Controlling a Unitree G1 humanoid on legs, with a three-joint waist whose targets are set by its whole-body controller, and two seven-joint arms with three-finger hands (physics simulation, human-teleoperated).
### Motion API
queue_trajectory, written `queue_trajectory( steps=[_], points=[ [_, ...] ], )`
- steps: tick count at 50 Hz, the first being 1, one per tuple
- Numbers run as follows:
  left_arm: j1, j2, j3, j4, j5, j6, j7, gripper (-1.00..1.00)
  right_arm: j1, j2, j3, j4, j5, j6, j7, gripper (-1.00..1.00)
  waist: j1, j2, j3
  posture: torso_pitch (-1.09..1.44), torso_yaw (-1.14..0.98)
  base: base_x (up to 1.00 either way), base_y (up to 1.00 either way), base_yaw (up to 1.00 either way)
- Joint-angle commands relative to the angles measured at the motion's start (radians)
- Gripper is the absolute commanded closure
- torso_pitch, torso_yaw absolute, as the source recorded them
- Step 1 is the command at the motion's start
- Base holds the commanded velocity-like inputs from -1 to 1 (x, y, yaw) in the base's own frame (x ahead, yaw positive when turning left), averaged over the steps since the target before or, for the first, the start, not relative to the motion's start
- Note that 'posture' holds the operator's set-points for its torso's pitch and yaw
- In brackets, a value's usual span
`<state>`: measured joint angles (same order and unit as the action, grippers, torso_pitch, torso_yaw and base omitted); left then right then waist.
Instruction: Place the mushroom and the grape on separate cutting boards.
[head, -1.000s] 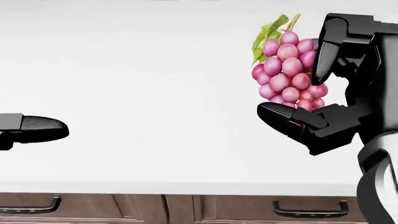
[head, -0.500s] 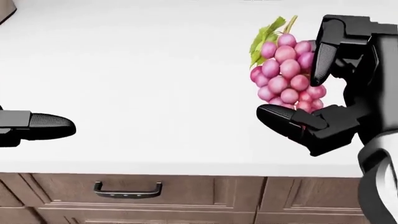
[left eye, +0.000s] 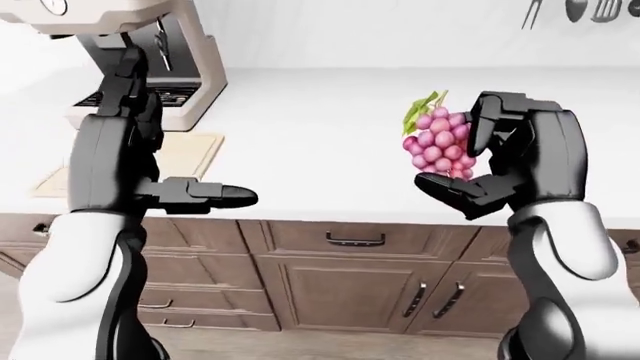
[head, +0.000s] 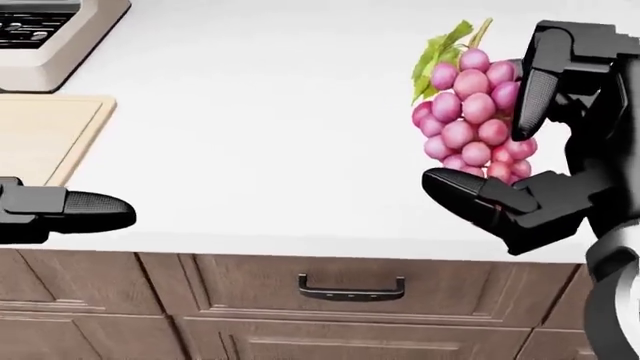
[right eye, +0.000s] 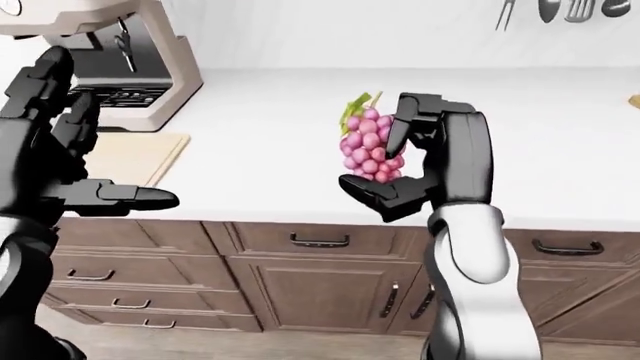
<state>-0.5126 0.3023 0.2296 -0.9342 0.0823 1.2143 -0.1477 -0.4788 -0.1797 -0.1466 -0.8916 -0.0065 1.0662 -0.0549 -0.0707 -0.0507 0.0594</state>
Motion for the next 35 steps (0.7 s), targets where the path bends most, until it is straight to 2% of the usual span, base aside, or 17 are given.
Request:
queue_trajectory(
  steps=[1, 2, 4, 5, 7, 9, 10, 11, 12, 13, 15, 18, 22, 29, 32, 35],
  points=[
    [-0.021, 0.013, 0.009, -0.007, 0.010, -0.026, 0.004, -1.00, -0.031, 0.001, -0.008, -0.027, -0.005, -0.035, -0.012, 1.00, -0.002, -0.001, -0.018, 0.00, -0.09, 0.09, 0.66, 0.00],
    [-0.021, 0.012, 0.006, -0.005, 0.012, -0.026, 0.004, -1.00, -0.031, 0.000, -0.008, -0.027, -0.005, -0.036, -0.012, 1.00, 0.011, -0.014, -0.036, 0.00, -0.09, 0.06, 0.67, 0.00],
    [-0.021, 0.010, 0.004, -0.003, 0.014, -0.029, 0.003, -1.00, -0.029, 0.000, -0.009, -0.028, -0.005, -0.037, -0.012, 1.00, 0.007, -0.013, -0.055, 0.00, -0.09, 0.07, 0.66, 0.00],
    [-0.020, 0.010, 0.003, -0.002, 0.016, -0.031, 0.002, -1.00, -0.030, -0.001, -0.010, -0.029, -0.005, -0.035, -0.012, 1.00, 0.009, -0.008, -0.054, 0.00, -0.09, 0.07, 0.66, 0.00],
    [-0.020, 0.011, 0.006, -0.007, 0.018, -0.026, -0.002, -1.00, -0.032, -0.002, -0.013, -0.034, -0.003, -0.029, -0.011, 1.00, 0.004, 0.017, -0.042, 0.00, -0.09, 0.08, 0.66, 0.00],
    [-0.023, 0.012, 0.006, -0.008, 0.019, -0.023, -0.004, -1.00, -0.036, -0.002, -0.014, -0.034, -0.001, -0.028, -0.012, 1.00, -0.001, 0.047, -0.029, 0.00, -0.09, 0.07, 0.66, 0.00],
    [-0.026, 0.012, 0.008, -0.009, 0.019, -0.019, -0.006, -1.00, -0.041, -0.005, -0.013, -0.034, -0.001, -0.023, -0.012, 1.00, -0.002, 0.069, -0.030, 0.00, -0.09, 0.06, 0.62, 0.00],
    [-0.026, 0.014, 0.008, -0.009, 0.021, -0.018, -0.007, -1.00, -0.044, -0.006, -0.015, -0.034, 0.000, -0.021, -0.012, 1.00, -0.004, 0.102, -0.036, 0.00, -0.09, 0.07, 0.58, 0.00],
    [-0.028, 0.015, 0.013, -0.011, 0.020, -0.016, -0.009, -1.00, -0.046, -0.006, -0.018, -0.032, 0.002, -0.022, -0.012, 1.00, -0.004, 0.164, -0.051, 0.00, -0.09, 0.06, 0.55, 0.00],
    [-0.028, 0.017, 0.013, -0.014, 0.020, -0.014, -0.012, -1.00, -0.044, -0.008, -0.014, -0.031, 0.000, -0.025, -0.013, 1.00, -0.001, 0.151, -0.062, 0.00, -0.09, 0.07, 0.55, 0.00],
    [-0.031, 0.016, 0.013, -0.014, 0.020, -0.011, -0.012, -1.00, -0.045, -0.006, -0.012, -0.025, 0.001, -0.030, -0.014, 1.00, 0.008, 0.129, -0.037, 0.00, -0.09, 0.07, 0.55, 0.00],
    [-0.036, 0.017, 0.007, -0.007, 0.024, -0.014, -0.011, -1.00, -0.048, -0.009, -0.013, -0.025, 0.002, -0.029, -0.014, 1.00, 0.017, 0.090, -0.042, 0.00, -0.09, 0.07, 0.55, 0.00],
    [-0.034, 0.017, 0.011, -0.016, 0.024, -0.006, -0.016, -1.00, -0.044, -0.010, -0.014, -0.031, 0.003, -0.027, -0.013, 1.00, 0.017, 0.060, -0.032, 0.00, -0.09, 0.06, 0.50, 0.00],
    [-0.021, 0.011, 0.013, -0.018, 0.026, -0.016, -0.016, -1.00, -0.036, -0.003, -0.011, -0.026, 0.001, -0.038, -0.017, 1.00, 0.014, 0.068, -0.040, 0.00, -0.09, 0.07, 0.31, 0.00],
    [-0.013, 0.013, 0.017, -0.025, 0.026, -0.017, -0.021, -1.00, -0.034, -0.004, -0.012, -0.031, 0.002, -0.032, -0.016, 1.00, 0.015, 0.103, -0.042, 0.00, -0.09, 0.07, 0.05, 0.00],
    [-0.010, 0.010, 0.016, -0.024, 0.027, -0.019, -0.019, -1.00, -0.027, -0.004, -0.007, -0.028, -0.001, -0.038, -0.014, 1.00, 0.019, 0.108, -0.036, 0.00, -0.09, 0.12, 0.05, 0.00]
  ],
)
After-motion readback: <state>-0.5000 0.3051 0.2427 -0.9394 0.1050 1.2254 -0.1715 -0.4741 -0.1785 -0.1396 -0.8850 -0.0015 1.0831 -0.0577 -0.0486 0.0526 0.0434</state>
